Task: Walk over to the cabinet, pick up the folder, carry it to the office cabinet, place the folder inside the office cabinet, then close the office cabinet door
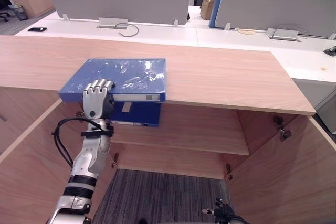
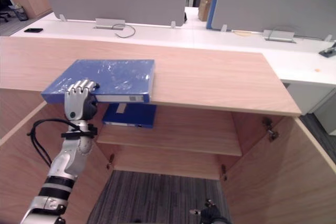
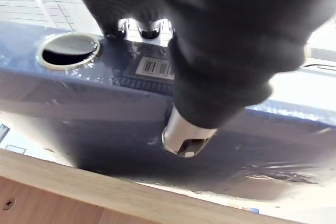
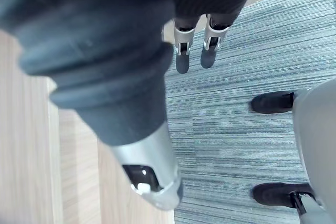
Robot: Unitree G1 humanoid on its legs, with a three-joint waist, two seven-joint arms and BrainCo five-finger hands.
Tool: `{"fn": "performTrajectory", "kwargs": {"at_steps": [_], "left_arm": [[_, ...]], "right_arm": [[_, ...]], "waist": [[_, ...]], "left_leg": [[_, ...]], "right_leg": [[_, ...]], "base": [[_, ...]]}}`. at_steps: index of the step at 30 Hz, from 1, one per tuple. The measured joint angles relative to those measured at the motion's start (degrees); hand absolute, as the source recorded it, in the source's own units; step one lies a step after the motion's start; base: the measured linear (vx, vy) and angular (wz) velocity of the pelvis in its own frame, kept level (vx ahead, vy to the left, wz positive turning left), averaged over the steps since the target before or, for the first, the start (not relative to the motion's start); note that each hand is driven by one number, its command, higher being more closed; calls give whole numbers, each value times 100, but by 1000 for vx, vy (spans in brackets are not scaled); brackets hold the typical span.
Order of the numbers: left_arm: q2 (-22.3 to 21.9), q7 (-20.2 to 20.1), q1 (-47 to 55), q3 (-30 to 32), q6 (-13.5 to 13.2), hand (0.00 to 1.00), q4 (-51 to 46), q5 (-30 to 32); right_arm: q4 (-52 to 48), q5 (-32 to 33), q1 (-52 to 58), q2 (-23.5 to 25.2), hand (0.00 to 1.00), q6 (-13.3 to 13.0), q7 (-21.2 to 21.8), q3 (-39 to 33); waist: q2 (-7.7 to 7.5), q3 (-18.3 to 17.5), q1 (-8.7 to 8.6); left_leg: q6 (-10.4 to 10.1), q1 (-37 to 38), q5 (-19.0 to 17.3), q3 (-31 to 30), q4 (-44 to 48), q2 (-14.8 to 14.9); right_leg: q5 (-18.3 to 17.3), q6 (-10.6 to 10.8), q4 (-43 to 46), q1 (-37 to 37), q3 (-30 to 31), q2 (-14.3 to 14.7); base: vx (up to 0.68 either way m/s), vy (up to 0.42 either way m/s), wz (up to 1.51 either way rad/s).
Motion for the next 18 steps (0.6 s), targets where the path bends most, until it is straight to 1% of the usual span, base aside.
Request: {"fn": "performTrajectory", "kwargs": {"at_steps": [1,3,4,5,6,7,8,9,10,11,12,13,15,16,18], "left_arm": [[-132,-38,58,-12,8,100,-245,-59],[-348,-176,263,-107,-11,100,-875,-400],[-456,-311,442,-242,-103,100,-1296,-777],[-528,-544,651,-400,-280,100,-1758,-1271],[-575,-684,756,-474,-400,100,-1995,-1563],[-679,-1132,964,-625,-789,100,-2438,-2539],[-699,-1331,1032,-673,-980,100,-2552,-3126],[-707,-1680,1138,-728,-1247,100,-2685,-4223],[-762,-2008,1228,-731,-1428,100,-2805,-5207],[-874,-2481,1357,-727,-1585,100,-2995,-6581],[-992,-2778,1484,-715,-1706,100,-3178,-7535],[-1066,-3064,1580,-695,-1757,100,-3304,-8283],[-1157,-3580,1846,-586,-1818,100,-3487,-9575],[-1168,-3664,1910,-543,-1832,100,-3499,-9786],[-1268,-3915,2213,-308,-1837,100,-3502,-10367]], "right_arm": [[2,1,8,0,0,0,-9,0],[2,2,22,4,0,2,-16,0],[6,3,33,4,0,4,-21,-2],[21,8,51,4,0,8,-30,-4],[19,15,55,5,0,8,-35,-7],[19,74,90,4,0,11,-41,-25],[19,167,98,7,0,11,-40,-26],[2,349,100,13,0,11,-41,-26],[-78,509,135,13,0,8,-41,-26],[-349,719,250,12,0,-2,-42,-25],[-686,864,382,11,0,-16,-42,-24],[-1004,1030,490,11,0,-26,-42,-23],[-1929,1323,764,11,0,-113,-37,-21],[-2202,1372,837,11,0,-148,-36,-23],[-3274,1394,1078,11,0,-293,-21,-88]], "waist": [[0,0,11],[0,0,29],[1,0,41],[2,-1,43],[6,-4,40],[20,-14,47],[27,-19,49],[41,-27,40],[47,-35,25],[50,-45,23],[49,-50,20],[51,-53,19],[56,-60,15],[55,-61,12],[56,-70,-19]], "left_leg": [[0,-1,0,-2,0,-5],[0,-2,0,-6,0,-14],[1,-2,-1,-10,-1,-16],[0,-3,-1,-2,0,-10],[0,-2,-1,-2,0,-9],[-1,-2,-2,3,0,-6],[-1,-1,-3,11,0,-2],[-3,-1,-4,30,0,6],[-4,1,-6,62,0,15],[-28,-2,-24,104,0,27],[-33,-5,-33,138,0,38],[-45,-8,-46,158,-1,50],[-52,-15,-65,233,0,82],[-50,-17,-73,253,0,85],[-44,-17,-75,269,1,59]], "right_leg": [[1,1,0,0,0,-5],[1,2,-1,0,-1,-16],[1,2,0,1,-2,-18],[1,3,24,1,20,-20],[1,3,26,1,21,-20],[1,3,30,-1,24,-18],[1,3,33,-5,30,-15],[1,3,41,-16,50,-8],[1,3,52,-35,86,0],[2,3,68,-72,134,6],[2,4,88,-101,162,16],[1,5,104,-119,171,18],[0,6,122,-178,244,30],[0,6,129,-193,283,37],[0,6,159,-203,303,43]], "base": [[0,0,0],[0,0,0],[0,0,0],[0,0,0],[0,0,0],[0,0,0],[-4,2,-5],[-13,2,-10],[-21,5,-17],[-21,8,-20],[-16,6,-17],[-12,2,-14],[-14,0,-16],[-6,8,-15],[9,8,-6]]}}
